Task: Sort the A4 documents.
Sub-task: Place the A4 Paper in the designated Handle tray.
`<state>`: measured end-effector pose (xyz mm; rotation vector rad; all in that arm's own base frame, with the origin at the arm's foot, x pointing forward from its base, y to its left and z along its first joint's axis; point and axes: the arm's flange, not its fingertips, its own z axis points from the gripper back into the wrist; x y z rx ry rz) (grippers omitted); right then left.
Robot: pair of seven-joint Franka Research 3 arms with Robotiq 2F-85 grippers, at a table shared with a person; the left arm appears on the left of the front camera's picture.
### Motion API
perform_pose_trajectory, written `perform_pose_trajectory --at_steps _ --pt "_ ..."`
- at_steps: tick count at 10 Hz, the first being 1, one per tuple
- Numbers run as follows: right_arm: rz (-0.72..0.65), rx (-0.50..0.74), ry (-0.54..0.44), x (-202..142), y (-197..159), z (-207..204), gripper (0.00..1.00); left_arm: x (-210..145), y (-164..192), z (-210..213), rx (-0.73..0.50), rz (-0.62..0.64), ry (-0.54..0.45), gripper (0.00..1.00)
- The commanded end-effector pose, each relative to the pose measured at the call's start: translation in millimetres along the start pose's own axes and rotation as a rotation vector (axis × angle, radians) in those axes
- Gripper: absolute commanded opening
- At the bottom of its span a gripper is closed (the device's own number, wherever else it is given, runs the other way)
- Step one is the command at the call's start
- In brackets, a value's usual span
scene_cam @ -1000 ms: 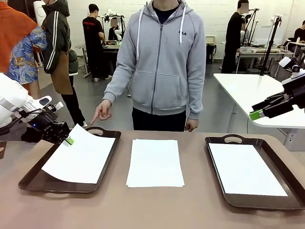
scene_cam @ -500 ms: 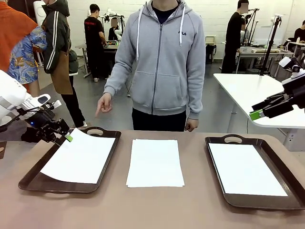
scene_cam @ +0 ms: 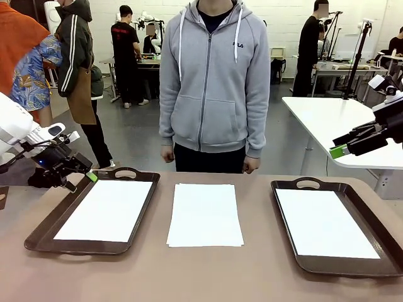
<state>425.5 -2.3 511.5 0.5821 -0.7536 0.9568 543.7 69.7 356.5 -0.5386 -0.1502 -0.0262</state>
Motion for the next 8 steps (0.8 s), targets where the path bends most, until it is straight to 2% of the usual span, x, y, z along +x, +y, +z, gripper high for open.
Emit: perform_pose_trajectory --at_steps 1,2,8 --pt "0.003 0.001 -0.001 0.4 0.5 -0.1 1.00 -8.8 -5.3 -1.3 -0.102 0.047 -0.014 1.00" --pt "0.003 0.001 -0.001 0.4 0.5 -0.1 1.00 0.0 0.0 0.0 0.000 0.000 0.000 1.00" --pt "0.003 0.001 -0.001 0.4 0.5 -0.1 1.00 0.0 0.0 0.0 0.000 0.000 0.000 1.00"
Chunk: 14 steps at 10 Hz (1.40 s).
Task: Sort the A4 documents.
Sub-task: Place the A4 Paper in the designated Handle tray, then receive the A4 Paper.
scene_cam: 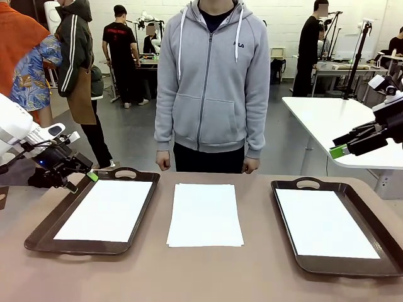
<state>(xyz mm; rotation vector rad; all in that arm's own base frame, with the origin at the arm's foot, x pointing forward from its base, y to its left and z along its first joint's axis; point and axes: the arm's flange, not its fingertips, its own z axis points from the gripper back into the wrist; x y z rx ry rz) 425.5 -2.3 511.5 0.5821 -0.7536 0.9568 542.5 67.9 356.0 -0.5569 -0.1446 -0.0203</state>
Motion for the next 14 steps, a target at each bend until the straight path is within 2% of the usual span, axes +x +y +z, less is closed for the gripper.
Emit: perform_pose_trajectory --at_steps 1,10,12,14 --pt "0.003 0.001 -0.001 0 1 0 1.00 1 1 1 0.018 -0.008 -0.003 1.00" --pt "0.003 0.001 -0.001 0 1 0 1.00 0 0 0 0.000 0.000 0.000 1.00" --pt "0.003 0.001 -0.001 0 1 0 1.00 -16 -44 54 0.019 -0.232 -0.107 1.00" --pt "0.003 0.001 -0.001 0 1 0 1.00 -44 -67 113 -0.042 -0.417 -0.243 1.00"
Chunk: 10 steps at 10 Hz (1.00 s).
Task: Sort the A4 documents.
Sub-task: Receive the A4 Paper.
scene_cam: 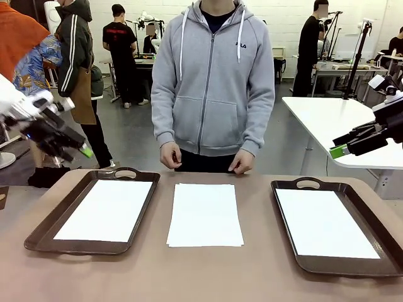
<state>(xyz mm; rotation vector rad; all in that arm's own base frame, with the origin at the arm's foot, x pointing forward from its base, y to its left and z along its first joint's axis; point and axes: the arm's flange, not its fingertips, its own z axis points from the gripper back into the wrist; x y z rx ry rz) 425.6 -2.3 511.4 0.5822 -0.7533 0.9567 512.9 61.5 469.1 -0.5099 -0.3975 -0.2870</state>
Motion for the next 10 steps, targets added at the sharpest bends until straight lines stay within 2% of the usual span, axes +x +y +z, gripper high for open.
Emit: perform_pose_trajectory --at_steps 1,3,5,7,10 --pt "0.003 0.001 -0.001 0 1 0 1.00 -41 -22 53 -0.079 -0.168 -0.178 1.00" --pt "0.003 0.001 -0.001 0 1 0 1.00 -69 -35 91 -0.156 -0.295 -0.311 1.00" --pt "0.003 0.001 -0.001 0 1 0 1.00 -90 -34 120 -0.285 -0.349 -0.432 1.00" --pt "0.003 0.001 -0.001 0 1 0 1.00 -99 -45 121 -0.237 -0.404 -0.489 1.00" --pt "0.003 0.001 -0.001 0 1 0 1.00 -103 -64 116 0.038 -0.488 -0.496 1.00"
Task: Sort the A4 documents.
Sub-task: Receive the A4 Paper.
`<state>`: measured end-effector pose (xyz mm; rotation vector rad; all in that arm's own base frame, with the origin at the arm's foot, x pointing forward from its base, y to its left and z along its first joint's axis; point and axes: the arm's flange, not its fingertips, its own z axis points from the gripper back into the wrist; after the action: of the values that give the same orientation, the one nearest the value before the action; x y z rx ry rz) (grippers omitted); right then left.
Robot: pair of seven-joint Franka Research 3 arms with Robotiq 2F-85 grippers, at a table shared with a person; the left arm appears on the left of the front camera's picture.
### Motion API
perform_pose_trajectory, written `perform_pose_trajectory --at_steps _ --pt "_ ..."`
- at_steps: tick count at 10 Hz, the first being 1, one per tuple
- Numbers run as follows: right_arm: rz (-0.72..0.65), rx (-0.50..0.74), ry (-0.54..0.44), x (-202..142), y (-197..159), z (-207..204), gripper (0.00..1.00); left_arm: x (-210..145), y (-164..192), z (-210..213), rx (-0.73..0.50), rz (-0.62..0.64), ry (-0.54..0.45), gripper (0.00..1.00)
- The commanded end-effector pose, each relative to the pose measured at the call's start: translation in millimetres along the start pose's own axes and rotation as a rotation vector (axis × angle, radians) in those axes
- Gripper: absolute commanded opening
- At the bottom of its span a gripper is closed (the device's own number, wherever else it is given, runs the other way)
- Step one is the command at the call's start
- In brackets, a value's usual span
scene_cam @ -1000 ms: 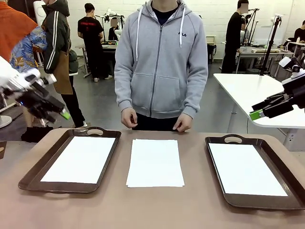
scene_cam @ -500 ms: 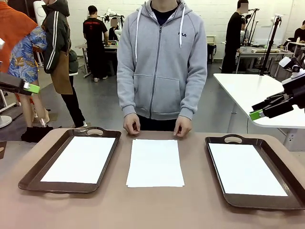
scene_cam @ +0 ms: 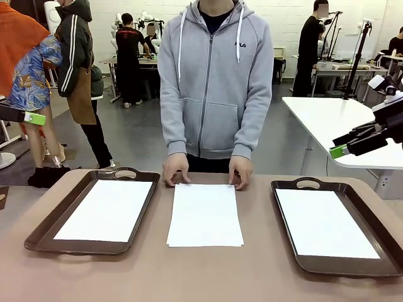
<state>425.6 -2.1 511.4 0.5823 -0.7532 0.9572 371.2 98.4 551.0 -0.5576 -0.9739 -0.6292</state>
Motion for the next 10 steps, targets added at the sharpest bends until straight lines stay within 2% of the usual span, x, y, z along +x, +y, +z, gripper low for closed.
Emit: perform_pose_trajectory --at_steps 1,2,3,4,5,6,8,10 --pt "0.003 0.001 -0.001 0 1 0 1.00 -4 -18 -8 0.096 -0.116 0.069 1.00" --pt "0.003 0.001 -0.001 0 1 0 1.00 -2 -20 -6 0.101 -0.167 0.136 1.00" --pt "0.003 0.001 -0.001 0 1 0 1.00 -1 -20 -5 0.051 -0.192 0.242 1.00" --pt "0.003 0.001 -0.001 0 1 0 1.00 -1 -19 -3 -0.061 -0.218 0.372 1.00" --pt "0.003 0.001 -0.001 0 1 0 1.00 2 -15 2 -0.182 -0.202 0.443 1.00" --pt "0.003 0.001 -0.001 0 1 0 1.00 4 -10 6 -0.220 -0.162 0.461 1.00" --pt "0.003 0.001 -0.001 0 1 0 1.00 4 -2 8 -0.215 -0.093 0.424 1.00" --pt "0.003 0.001 -0.001 0 1 0 1.00 4 1 6 -0.220 -0.084 0.430 1.00"
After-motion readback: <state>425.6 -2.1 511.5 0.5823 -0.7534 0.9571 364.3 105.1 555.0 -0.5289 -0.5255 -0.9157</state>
